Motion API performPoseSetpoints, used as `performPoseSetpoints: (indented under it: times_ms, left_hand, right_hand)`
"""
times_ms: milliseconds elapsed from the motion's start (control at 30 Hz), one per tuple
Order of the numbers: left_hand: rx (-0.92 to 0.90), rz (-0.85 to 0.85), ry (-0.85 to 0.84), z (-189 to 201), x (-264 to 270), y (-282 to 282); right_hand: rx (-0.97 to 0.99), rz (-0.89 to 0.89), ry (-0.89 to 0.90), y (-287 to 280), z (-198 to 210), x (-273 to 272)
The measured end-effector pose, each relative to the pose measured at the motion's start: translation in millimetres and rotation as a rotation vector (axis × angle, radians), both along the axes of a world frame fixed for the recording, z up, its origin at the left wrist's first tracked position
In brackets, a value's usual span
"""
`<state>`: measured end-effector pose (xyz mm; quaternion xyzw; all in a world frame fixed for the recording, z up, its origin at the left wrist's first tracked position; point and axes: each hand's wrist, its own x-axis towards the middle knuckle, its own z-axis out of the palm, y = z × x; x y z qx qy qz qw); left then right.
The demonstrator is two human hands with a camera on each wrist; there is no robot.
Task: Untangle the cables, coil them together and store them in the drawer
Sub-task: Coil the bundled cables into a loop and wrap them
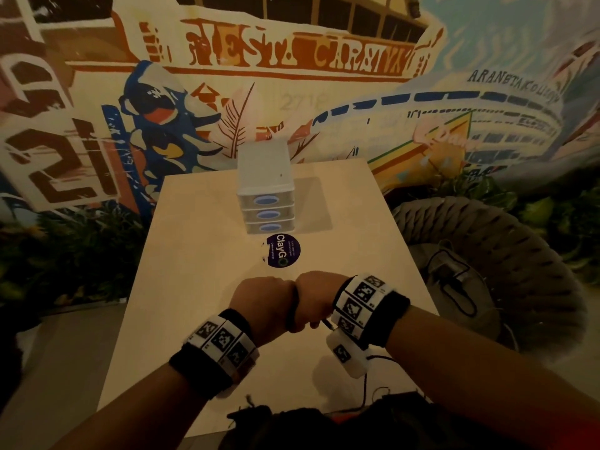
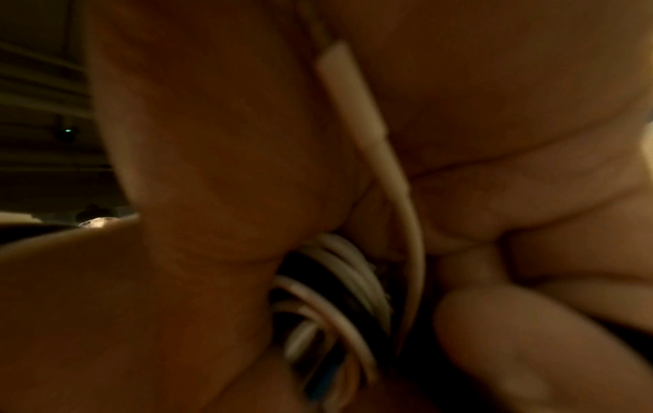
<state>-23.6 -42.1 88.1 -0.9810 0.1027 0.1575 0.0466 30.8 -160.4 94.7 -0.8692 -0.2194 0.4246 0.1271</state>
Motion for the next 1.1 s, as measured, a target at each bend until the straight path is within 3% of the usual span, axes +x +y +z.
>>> performPoseSetpoints:
  times_ms: [167,333,667,867,1100]
  left_hand:
    - [-0.176,0.008,-0.050,-7.3,-2.1,5.3]
    - [-0.430,-0.006,0.028,-3.1,-0.9,22.9]
    - [-0.335,0.026,0.138,-3.4,7.3,22.0]
    - [-0.253,-0.006,0.147,-1.6,6.7,13.4]
    - [-0.247,-0.005,0.100,4.1,6.8,9.3]
  right_hand:
    - [0.028,-0.013,0.041,-5.5,-4.1,-0.4]
    - [0.074,-0.049,0.072,-23.9,-2.4,8.9]
    - [0.131,-0.012,0.029,-24.3,-13.4,5.6]
    - [0.184,0.004,0.142,-27.3,-6.2,8.4]
    - [0.092,0.065,-0.056,-21.4,-9.7,5.8]
